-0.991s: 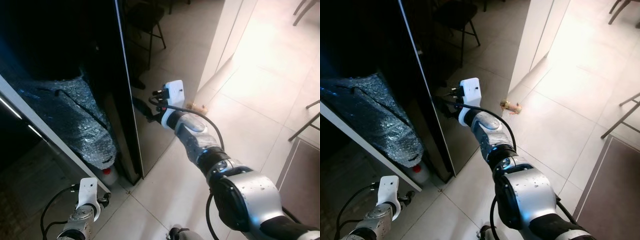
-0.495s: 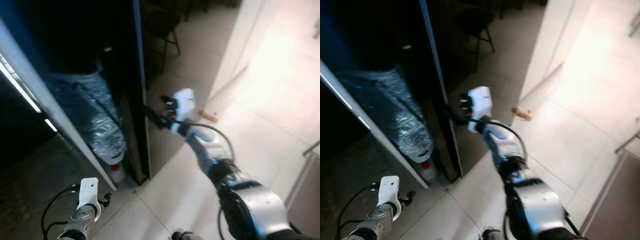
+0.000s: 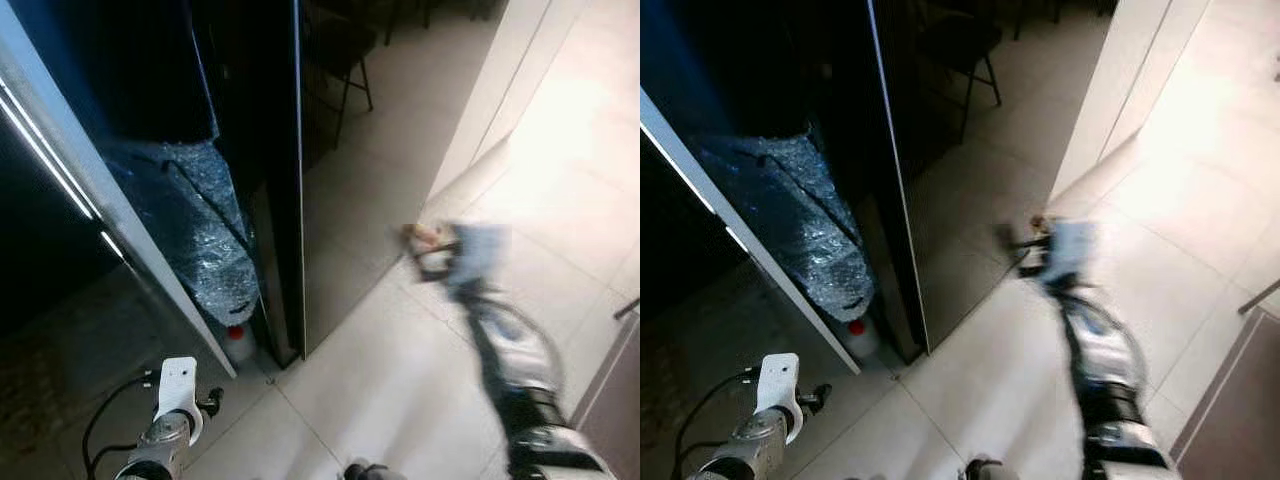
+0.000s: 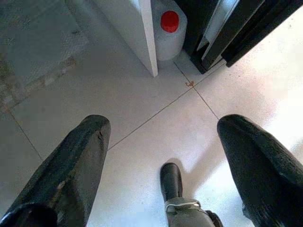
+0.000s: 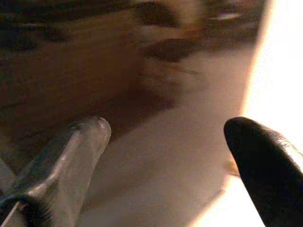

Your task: Restocking fridge

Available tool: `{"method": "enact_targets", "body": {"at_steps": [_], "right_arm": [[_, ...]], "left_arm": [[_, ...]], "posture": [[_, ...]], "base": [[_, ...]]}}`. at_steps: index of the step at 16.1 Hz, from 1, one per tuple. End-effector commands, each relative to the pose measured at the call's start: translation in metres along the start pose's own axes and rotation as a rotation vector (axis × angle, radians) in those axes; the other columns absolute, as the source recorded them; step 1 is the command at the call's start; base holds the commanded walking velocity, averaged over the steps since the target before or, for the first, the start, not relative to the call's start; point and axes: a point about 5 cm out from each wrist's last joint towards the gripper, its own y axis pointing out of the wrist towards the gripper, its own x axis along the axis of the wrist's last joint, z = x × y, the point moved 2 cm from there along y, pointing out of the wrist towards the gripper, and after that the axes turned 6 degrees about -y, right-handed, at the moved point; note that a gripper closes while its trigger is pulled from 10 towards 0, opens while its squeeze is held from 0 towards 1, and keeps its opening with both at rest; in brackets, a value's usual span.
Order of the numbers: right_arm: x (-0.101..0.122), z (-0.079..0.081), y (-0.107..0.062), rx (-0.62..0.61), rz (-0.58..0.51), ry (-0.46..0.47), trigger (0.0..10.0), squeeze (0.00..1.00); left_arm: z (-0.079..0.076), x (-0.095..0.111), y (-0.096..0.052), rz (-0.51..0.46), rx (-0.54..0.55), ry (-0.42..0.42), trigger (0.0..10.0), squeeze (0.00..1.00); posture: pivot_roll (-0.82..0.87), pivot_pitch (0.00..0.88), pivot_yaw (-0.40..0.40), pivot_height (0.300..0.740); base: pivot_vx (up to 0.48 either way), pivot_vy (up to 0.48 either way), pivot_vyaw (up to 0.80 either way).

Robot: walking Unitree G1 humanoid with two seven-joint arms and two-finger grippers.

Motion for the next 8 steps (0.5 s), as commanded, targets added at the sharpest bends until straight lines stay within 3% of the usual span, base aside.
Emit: {"method": "enact_targets", "body": {"at_steps": [1, 2, 4, 5, 6, 7, 8], "right_arm": [[-0.015, -0.033, -0.018, -0.194, 0.056, 0.012, 10.0, 0.0], [-0.032, -0.047, -0.03, -0.272, 0.123, 0.023, 10.0, 0.0], [-0.085, -0.051, -0.064, -0.319, 0.342, 0.063, 10.0, 0.0], [-0.106, -0.048, -0.078, -0.32, 0.447, 0.064, 10.0, 0.0], [-0.152, -0.034, -0.121, -0.329, 0.688, 0.074, 10.0, 0.0], [-0.16, -0.03, -0.131, -0.333, 0.734, 0.082, 10.0, 0.0], [-0.182, -0.018, -0.16, -0.347, 0.857, 0.12, 10.0, 0.0]], "left_arm": [[0.005, -0.013, -0.003, 0.041, 0.021, -0.011, 10.0, 0.0], [0.005, -0.013, -0.003, 0.042, 0.02, -0.009, 10.0, 0.0], [0.005, -0.013, -0.003, 0.043, 0.019, -0.007, 10.0, 0.0], [0.005, -0.013, -0.003, 0.043, 0.02, -0.007, 10.0, 0.0], [0.005, -0.014, -0.003, 0.042, 0.022, -0.009, 10.0, 0.0], [0.006, -0.014, -0.003, 0.042, 0.023, -0.009, 10.0, 0.0], [0.006, -0.014, -0.003, 0.043, 0.025, -0.006, 10.0, 0.0]], "posture": [[-0.05, 0.175, -0.012, 0.74], [-0.05, 0.173, -0.013, 0.74], [-0.05, 0.165, -0.015, 0.74], [-0.05, 0.162, -0.014, 0.74], [-0.04, 0.155, -0.011, 0.74], [-0.04, 0.155, -0.011, 0.74], [-0.05, 0.146, -0.004, 0.74]], "base": [[0.0, 0.0, 0.0], [0.0, 0.0, 0.0], [0.0, 0.0, 0.0], [0.0, 0.0, 0.0], [0.0, 0.0, 0.0], [0.0, 0.0, 0.0], [0.0, 0.0, 0.0]]}}
